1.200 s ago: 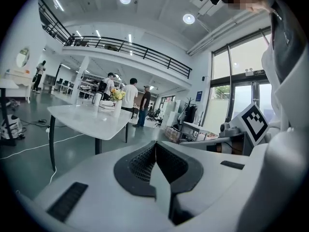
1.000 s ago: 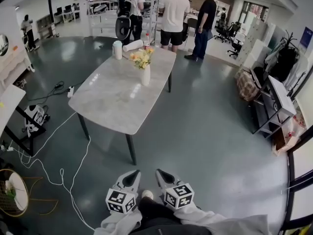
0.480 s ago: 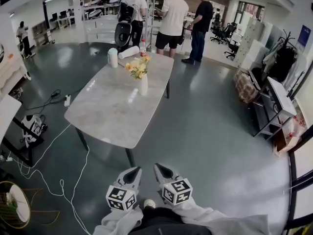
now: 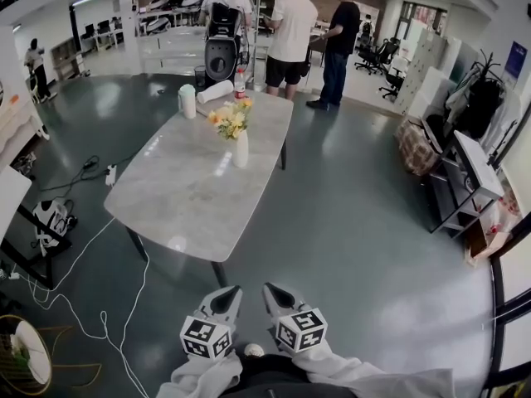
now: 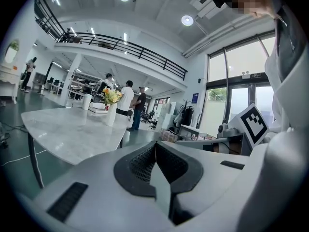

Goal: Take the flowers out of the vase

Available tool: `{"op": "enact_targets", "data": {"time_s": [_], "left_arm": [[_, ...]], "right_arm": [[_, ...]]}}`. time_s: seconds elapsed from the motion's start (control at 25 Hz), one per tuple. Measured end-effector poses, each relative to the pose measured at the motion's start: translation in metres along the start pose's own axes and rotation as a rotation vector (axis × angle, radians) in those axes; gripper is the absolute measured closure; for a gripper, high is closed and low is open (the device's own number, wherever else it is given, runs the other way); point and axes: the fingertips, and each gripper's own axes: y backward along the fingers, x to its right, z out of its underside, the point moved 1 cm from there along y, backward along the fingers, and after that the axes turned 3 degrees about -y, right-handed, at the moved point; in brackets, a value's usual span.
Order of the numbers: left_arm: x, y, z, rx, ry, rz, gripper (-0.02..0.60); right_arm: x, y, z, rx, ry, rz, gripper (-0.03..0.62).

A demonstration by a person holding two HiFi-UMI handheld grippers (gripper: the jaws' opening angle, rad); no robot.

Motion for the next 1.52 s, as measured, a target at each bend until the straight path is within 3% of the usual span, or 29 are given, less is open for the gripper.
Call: {"op": "enact_targets", "data": {"time_s": [0.6,0.88,1.52], "left_arm": [[0.006,-0.009,0.005,-0.037,0.008,0.037,0.578],[0.001,-0.023,0.003,-0.048,0.008,0.048,0.578],[-0.064,-0.100,-0.025,-0.039,0.010,0.035,0.578]], "right_arm": [[0.017,0.011,0.013,-0.019,-0.063,0.050,0.594],[0.026,0.010,0.008,-0.014,-0.041,0.046,0.594],[0.077,-0.073,-0.026,-0.038,-0.060,0.050,0.594]]}}
